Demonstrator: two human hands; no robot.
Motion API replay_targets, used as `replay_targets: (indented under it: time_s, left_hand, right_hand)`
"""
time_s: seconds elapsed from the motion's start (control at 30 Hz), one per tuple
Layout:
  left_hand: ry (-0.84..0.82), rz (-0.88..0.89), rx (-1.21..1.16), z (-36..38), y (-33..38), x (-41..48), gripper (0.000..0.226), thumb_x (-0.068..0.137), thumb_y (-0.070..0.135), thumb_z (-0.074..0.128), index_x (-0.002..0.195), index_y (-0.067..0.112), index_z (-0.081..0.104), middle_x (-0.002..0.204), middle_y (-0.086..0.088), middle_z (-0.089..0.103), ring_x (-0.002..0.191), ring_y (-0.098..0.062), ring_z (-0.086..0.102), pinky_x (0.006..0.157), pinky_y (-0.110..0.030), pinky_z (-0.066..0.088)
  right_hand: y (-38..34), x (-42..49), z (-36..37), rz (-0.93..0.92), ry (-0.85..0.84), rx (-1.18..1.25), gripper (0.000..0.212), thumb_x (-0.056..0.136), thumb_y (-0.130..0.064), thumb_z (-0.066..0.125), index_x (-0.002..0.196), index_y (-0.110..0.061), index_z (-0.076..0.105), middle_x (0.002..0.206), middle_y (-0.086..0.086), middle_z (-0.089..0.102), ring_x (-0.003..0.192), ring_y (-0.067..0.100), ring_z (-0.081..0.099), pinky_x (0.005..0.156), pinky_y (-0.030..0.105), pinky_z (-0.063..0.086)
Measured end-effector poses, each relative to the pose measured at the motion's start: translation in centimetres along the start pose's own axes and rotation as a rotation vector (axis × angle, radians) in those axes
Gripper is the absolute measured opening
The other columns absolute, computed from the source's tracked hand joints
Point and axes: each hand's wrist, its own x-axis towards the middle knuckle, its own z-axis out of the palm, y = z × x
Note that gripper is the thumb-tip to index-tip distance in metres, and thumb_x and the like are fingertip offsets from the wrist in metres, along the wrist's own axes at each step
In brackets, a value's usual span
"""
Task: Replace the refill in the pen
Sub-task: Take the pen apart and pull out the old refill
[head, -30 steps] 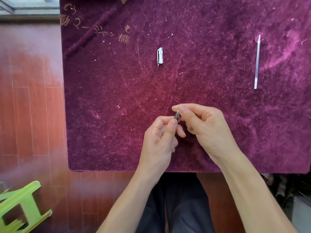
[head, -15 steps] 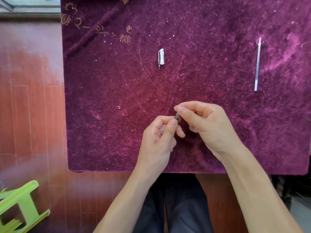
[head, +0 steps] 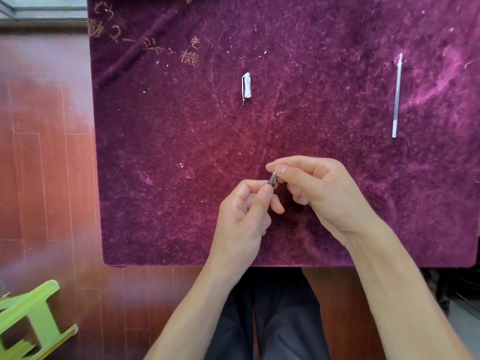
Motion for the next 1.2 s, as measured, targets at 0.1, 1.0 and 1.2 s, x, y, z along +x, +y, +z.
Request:
replay_targets:
  time_s: [0.1,1.0,1.2]
  left_hand:
    - [-0.006,0.006,-0.012,-0.09,-0.05,0.01,0.021,0.107,0.021,0.051,0.108,0.006,0.066,0.076,0.002,0.068,0.048,-0.006,0.040,0.045,-0.022,0.033]
    - [-0.021,0.022,-0.018,-0.49,-0.97,-0.14,0.020,0.107,0.023,0.051,0.107,0.011,0.067,0.078,0.001,0.070,0.048,-0.005,0.043,0.047,-0.021,0.037]
    - [-0.033,0.027,-0.035,-0.30,-0.89,-0.26,0.019,0.107,0.021,0.051,0.107,0.009,0.066,0.079,0.001,0.070,0.048,-0.005,0.043,0.046,-0.020,0.036]
  right_hand:
    - [-0.18,0.02,-0.10,0.004,-0.005,0.015,0.014,0.099,-0.029,0.072,0.105,-0.026,0.085,0.075,-0.012,0.073,0.062,0.001,0.048,0.056,0.013,0.045]
    - [0.19,-0.49,-0.31,-0.145,-0.011,-0.024,0.032,0.100,-0.012,0.072,0.132,-0.020,0.072,0.107,0.002,0.084,0.067,-0.003,0.066,0.066,0.012,0.053]
    - [0.36,-0.27,-0.72,-0.115,-0.007,-0.055,0.010,0.099,-0.021,0.075,0.104,-0.017,0.083,0.080,-0.012,0.079,0.063,-0.004,0.062,0.064,0.010,0.050]
